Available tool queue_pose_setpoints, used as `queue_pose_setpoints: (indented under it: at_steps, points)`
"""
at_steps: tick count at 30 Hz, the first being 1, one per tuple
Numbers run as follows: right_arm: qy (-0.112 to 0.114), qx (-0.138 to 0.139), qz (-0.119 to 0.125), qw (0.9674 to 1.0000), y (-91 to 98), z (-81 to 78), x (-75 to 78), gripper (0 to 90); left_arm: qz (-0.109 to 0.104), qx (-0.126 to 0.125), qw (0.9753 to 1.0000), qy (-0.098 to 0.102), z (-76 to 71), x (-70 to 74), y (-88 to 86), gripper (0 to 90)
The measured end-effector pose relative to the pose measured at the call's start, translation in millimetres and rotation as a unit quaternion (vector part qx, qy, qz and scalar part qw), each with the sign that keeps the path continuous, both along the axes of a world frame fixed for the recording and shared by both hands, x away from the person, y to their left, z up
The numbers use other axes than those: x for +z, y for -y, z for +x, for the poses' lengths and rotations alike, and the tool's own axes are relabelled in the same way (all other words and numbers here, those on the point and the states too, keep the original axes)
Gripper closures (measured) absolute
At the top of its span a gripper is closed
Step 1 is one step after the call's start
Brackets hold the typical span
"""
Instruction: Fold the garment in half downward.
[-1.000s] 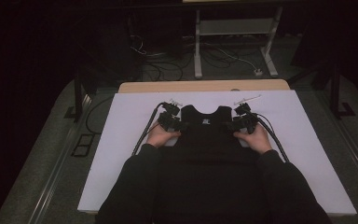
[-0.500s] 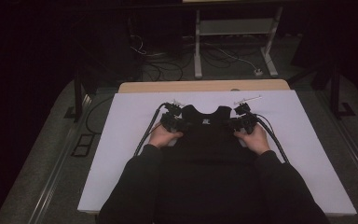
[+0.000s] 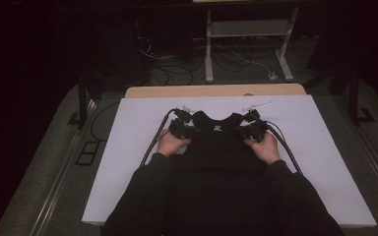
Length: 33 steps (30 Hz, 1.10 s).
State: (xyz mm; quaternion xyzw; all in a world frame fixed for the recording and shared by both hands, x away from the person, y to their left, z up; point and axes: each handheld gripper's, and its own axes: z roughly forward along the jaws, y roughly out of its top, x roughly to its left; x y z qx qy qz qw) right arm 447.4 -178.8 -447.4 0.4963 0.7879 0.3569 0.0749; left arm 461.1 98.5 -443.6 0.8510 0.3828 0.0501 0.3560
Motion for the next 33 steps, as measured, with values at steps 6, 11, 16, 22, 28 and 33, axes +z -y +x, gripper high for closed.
queue_pose_setpoints:
  at_steps: [6,11,16,22,28,33]
  points:
    - [-0.002,0.002,0.005,1.0000,-0.6,-1.3,2.1,80.9,0.000,-0.001,1.0000,-0.008,-0.4,0.0,-0.5,78.7]
    - [-0.003,0.008,0.010,0.9999,-1.6,-3.4,4.8,81.0,-0.002,-0.003,0.9999,-0.011,-2.2,0.8,-0.8,82.0]
    - [0.000,0.014,0.017,0.9998,-2.2,-7.4,9.5,81.3,-0.011,0.000,0.9999,-0.008,-5.0,2.4,-3.9,82.1]
    - [0.001,0.018,0.031,0.9993,0.5,-12.8,14.5,81.3,-0.030,0.002,0.9995,-0.002,-12.5,8.0,-9.8,82.3]
    - [0.010,0.030,0.032,0.9990,2.6,-22.2,20.2,81.3,-0.041,-0.002,0.9992,0.004,-21.9,9.7,-15.9,82.6]
    - [0.018,0.033,0.038,0.9986,4.7,-29.6,25.4,81.3,-0.046,-0.007,0.9989,0.007,-25.1,13.7,-17.6,82.8]
